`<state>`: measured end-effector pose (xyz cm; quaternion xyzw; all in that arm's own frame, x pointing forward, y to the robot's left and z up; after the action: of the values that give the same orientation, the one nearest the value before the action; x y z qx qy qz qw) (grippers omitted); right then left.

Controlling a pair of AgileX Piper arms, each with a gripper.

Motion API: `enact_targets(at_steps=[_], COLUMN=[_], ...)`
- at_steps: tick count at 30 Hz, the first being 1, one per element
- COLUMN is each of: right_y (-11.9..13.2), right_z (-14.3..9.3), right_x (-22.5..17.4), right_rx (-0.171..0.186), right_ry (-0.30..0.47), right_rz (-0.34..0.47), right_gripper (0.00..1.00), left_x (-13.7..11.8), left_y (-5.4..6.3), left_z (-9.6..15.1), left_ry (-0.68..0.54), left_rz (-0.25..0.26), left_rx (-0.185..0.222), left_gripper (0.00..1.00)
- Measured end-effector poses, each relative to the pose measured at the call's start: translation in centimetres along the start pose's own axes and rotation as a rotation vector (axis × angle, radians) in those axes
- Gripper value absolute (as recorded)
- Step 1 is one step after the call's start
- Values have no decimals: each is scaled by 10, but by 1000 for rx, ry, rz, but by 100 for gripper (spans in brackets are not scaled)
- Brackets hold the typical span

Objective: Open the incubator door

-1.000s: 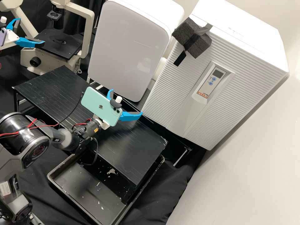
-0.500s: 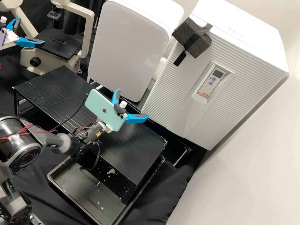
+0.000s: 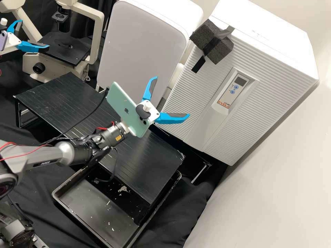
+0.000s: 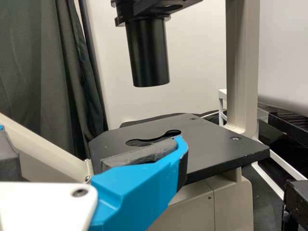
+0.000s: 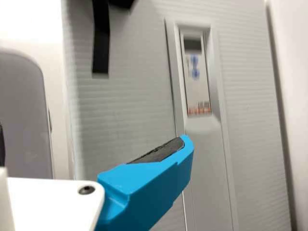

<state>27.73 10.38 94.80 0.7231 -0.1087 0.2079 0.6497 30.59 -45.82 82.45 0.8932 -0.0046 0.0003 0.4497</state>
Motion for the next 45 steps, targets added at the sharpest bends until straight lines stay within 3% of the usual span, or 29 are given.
enact_targets(at_steps=[4,9,13,19,27,38,45], right_y=[-9,-22,-31,-37,-25,-18,-18], right_z=[-29,-48,-41,-29,-21,-22,-26], right_x=[2,14,27,42,51,53,54], right_rx=[-7,-62,-95,-104,-113,-73,-94], right_ry=[1,-78,-179,-288,-313,-305,-273], right_rz=[-2,-10,-13,5,53,79,72], right_gripper=[100,100,100,100,100,100,100], left_x=[0,0,0,0,0,0,0], left_y=[0,0,0,0,0,0,0], left_z=[0,0,0,0,0,0,0], left_ry=[0,0,0,0,0,0,0], left_rz=[0,0,0,0,0,0,0], left_rx=[0,0,0,0,0,0,0], left_gripper=[100,100,100,100,100,100,100])
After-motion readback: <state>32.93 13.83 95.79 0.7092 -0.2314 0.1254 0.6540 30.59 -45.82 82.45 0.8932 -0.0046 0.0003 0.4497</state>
